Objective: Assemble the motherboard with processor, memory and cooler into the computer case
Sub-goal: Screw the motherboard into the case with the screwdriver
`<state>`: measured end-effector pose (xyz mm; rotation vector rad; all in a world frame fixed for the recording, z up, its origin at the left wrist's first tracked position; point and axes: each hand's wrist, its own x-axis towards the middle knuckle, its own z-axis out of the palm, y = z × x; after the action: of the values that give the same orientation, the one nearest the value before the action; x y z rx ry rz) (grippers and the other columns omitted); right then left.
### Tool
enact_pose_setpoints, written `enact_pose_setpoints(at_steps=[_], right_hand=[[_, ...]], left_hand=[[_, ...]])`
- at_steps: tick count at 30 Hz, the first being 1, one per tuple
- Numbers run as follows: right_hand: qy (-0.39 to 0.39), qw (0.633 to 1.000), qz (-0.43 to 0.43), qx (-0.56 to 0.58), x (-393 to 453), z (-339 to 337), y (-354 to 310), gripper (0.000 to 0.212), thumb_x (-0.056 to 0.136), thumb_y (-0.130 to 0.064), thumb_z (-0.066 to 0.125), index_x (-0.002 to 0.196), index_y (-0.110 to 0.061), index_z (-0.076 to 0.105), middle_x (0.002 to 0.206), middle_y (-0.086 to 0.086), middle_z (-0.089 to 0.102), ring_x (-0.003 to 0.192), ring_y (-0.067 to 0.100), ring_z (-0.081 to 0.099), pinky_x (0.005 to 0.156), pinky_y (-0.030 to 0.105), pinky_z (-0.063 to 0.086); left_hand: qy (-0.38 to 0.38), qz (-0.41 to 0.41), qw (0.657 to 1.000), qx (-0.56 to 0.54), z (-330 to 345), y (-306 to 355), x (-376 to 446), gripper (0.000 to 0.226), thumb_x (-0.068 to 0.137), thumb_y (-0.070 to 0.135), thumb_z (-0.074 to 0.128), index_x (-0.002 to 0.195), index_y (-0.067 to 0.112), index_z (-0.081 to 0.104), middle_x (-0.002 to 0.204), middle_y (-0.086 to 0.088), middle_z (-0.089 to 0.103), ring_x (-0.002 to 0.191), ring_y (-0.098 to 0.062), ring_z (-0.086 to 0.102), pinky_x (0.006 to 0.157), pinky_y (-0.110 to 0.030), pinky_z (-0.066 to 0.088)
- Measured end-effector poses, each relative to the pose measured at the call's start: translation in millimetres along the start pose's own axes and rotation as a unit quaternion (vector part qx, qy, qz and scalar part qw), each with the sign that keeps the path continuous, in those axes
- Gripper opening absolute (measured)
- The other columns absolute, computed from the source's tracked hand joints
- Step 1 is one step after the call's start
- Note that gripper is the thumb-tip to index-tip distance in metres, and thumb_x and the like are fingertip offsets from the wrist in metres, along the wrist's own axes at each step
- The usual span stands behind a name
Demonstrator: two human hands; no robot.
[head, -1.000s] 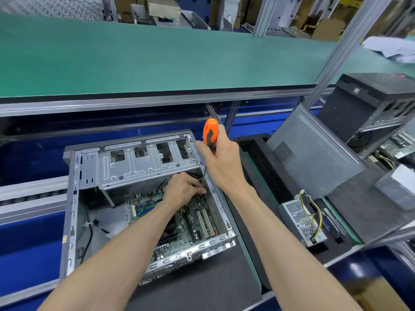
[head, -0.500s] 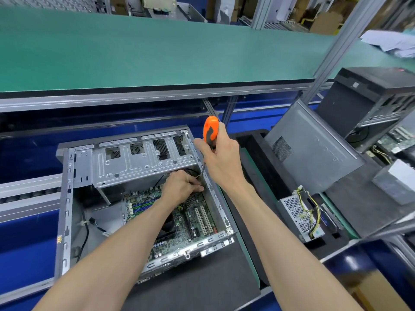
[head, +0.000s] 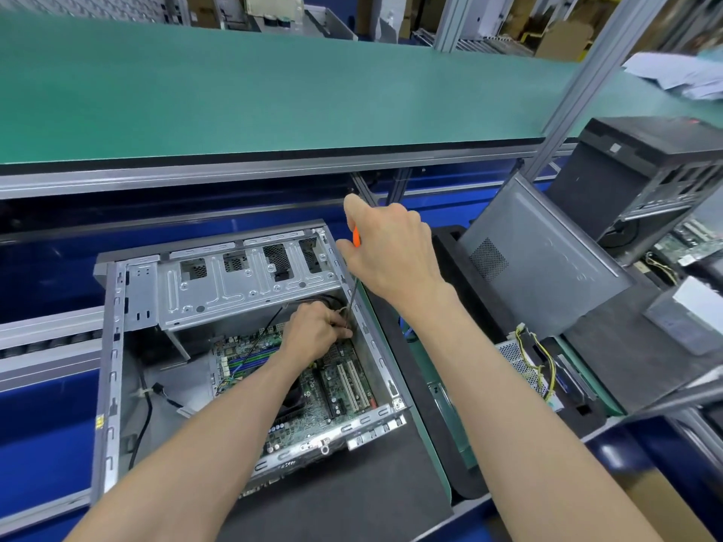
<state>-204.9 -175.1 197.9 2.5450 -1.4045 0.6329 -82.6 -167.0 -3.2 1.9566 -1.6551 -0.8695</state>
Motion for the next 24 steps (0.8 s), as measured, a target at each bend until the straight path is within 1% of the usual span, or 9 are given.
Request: enact_pose_setpoints(at_steps=[2,6,8,11,13,16,17,21,24], right_hand=[[-0.021,1.000,0.006,-0.015,4.0,-6.8,-2.4,0.031,0.087,-0.030,0.067,0.088,-0.019,0.038,0.072,0.002,0.044,0.067,0.033,0.046,0.056,0.035,0.034],[-0.091,0.994,-0.019,0.057,9.8,-16.0,-6.7,0.020,0.073,-0.012,0.060,0.090,-0.012,0.050,0.089,0.004,0.050,0.073,0.031,0.047,0.057,0.033,0.034],[-0.100,0.994,-0.009,0.041,12.3,-15.4,-7.0,0.018,0.075,-0.011,0.060,0.076,-0.014,0.042,0.078,0.004,0.045,0.065,0.027,0.041,0.050,0.029,0.026],[-0.079,0.996,0.002,-0.029,14.7,-16.2,-7.5,0.044,0.083,-0.015,0.063,0.064,-0.018,0.023,0.067,0.000,0.030,0.054,0.018,0.026,0.048,0.028,0.013],[-0.095,0.995,-0.014,-0.038,16.3,-20.8,-8.0,0.042,0.079,-0.018,0.062,0.064,-0.019,0.023,0.067,0.000,0.030,0.053,0.018,0.026,0.049,0.028,0.015],[-0.155,0.987,-0.028,0.029,19.1,-27.6,-6.8,0.019,0.067,-0.014,0.058,0.067,-0.016,0.039,0.076,0.002,0.044,0.060,0.024,0.041,0.054,0.031,0.030],[-0.163,0.985,-0.028,0.038,19.1,-27.9,-6.3,0.018,0.068,-0.012,0.058,0.067,-0.016,0.040,0.077,0.003,0.045,0.062,0.025,0.043,0.054,0.031,0.031],[-0.107,0.992,-0.039,-0.058,17.0,-21.9,-8.6,0.044,0.087,-0.016,0.058,0.064,-0.019,0.020,0.066,0.000,0.028,0.054,0.020,0.028,0.049,0.030,0.017],[-0.109,0.991,-0.041,-0.066,17.1,-25.0,-10.5,0.040,0.083,-0.023,0.059,0.063,-0.019,0.024,0.068,-0.001,0.028,0.053,0.020,0.028,0.049,0.030,0.014]], left_hand=[[0.005,-0.003,1.000,0.007,1.5,0.2,0.4,0.025,0.074,0.046,0.082,0.094,0.033,0.080,0.105,0.004,0.075,0.101,-0.024,0.065,0.085,-0.041,0.054],[0.009,-0.009,1.000,0.026,3.7,1.7,1.4,0.029,0.075,0.046,0.081,0.099,0.030,0.079,0.110,0.000,0.074,0.103,-0.027,0.065,0.085,-0.040,0.055],[0.016,-0.007,0.999,0.041,5.4,1.5,1.0,0.030,0.077,0.048,0.080,0.101,0.031,0.079,0.112,-0.002,0.074,0.104,-0.028,0.065,0.084,-0.039,0.054],[0.034,-0.002,0.997,0.072,8.3,1.4,-0.8,0.031,0.080,0.049,0.077,0.105,0.032,0.077,0.114,-0.008,0.072,0.105,-0.033,0.064,0.080,-0.038,0.052],[0.033,0.005,0.995,0.093,9.8,1.2,-0.6,0.031,0.082,0.049,0.075,0.107,0.032,0.076,0.113,-0.010,0.071,0.104,-0.035,0.064,0.077,-0.038,0.052],[0.034,0.006,0.993,0.109,9.7,1.6,0.9,0.031,0.083,0.049,0.074,0.108,0.030,0.076,0.113,-0.009,0.070,0.102,-0.035,0.064,0.074,-0.037,0.049],[0.034,0.006,0.993,0.116,10.1,1.4,1.3,0.032,0.083,0.049,0.074,0.108,0.030,0.075,0.114,-0.008,0.070,0.102,-0.035,0.064,0.074,-0.037,0.048],[0.021,0.007,0.991,0.132,9.7,2.8,-2.4,0.031,0.085,0.049,0.072,0.112,0.033,0.074,0.113,-0.008,0.069,0.103,-0.034,0.064,0.076,-0.039,0.050],[0.019,0.002,0.985,0.169,5.2,3.7,-8.3,0.025,0.087,0.035,0.069,0.111,0.029,0.073,0.112,-0.007,0.069,0.101,-0.033,0.064,0.078,-0.040,0.054]])
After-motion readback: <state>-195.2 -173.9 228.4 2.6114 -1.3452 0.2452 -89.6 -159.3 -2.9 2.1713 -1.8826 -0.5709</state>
